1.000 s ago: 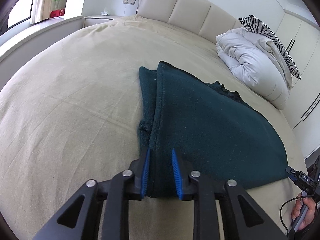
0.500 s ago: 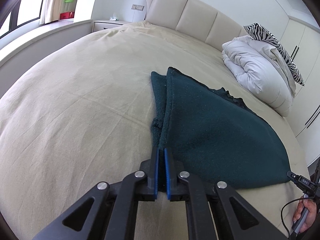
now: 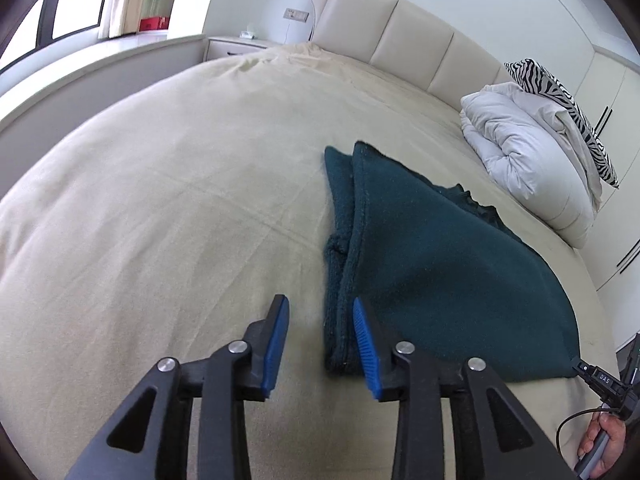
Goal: Fold small clothes
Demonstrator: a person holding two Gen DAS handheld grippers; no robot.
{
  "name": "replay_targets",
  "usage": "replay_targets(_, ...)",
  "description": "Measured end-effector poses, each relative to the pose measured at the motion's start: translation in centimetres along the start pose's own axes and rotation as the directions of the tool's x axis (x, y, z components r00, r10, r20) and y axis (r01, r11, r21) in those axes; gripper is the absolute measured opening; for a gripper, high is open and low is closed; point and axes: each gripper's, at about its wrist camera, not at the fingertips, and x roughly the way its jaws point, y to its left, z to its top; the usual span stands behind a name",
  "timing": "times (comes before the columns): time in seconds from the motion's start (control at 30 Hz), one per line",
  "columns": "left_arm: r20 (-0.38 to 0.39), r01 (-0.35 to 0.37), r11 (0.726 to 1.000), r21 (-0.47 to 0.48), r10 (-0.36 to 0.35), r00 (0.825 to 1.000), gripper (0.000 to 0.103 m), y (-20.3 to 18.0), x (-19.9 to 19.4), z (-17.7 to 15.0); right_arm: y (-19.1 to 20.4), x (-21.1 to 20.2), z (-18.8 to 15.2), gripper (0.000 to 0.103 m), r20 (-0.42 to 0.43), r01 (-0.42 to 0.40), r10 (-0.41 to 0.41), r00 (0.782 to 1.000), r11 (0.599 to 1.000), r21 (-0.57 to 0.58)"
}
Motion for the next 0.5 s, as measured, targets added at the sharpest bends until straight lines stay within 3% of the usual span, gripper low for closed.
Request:
replay_targets(0.1,0.051,0.015,0.998,0.059,-0.018,0.999,0.039,-1.9,-1.2,1.3,-0.3,-0.2,0.1,0.026,0.000,0.008,-0.008,1.000,1.000,0.014)
replay_targets(0.17,0.080,0.022,0.993,0.119,-0.032,0.996,0.047,-3.8,-1.4,2.3,-0.9,-0.8,0.3,0.026,-0.001,0.020,-0.020,1.000,0.998,0.067)
replay_targets(0.2,0.087,0.023,0.989,0.146,-0.036,0.996,0.051,-4.7,-1.1,2.8,-1.4,-1.3,0.5,0.026,0.011,0.025,-0.027,1.000,0.993,0.111)
replay_targets(0.3,0.082,0.035,0.975,0.221,-0.054,0.995,0.051,-7.3,1.1,4.4,-2.3,-3.0,1.2,0.029,0.070,0.032,-0.046,0.996,0.981,0.191)
replay_targets(0.4,0.058,0.024,0.957,0.289,-0.042,0.997,0.051,-9.5,4.2,5.8,-0.5,-3.6,2.5,0.029,0.117,-0.091,0.074,0.990,0.984,0.151)
replay_targets(0.5,0.054,-0.010,0.948,0.318,-0.008,0.998,0.051,-10.2,6.9,6.9,3.0,-2.1,4.5,0.029,0.086,-0.234,0.228,0.970,0.970,0.069)
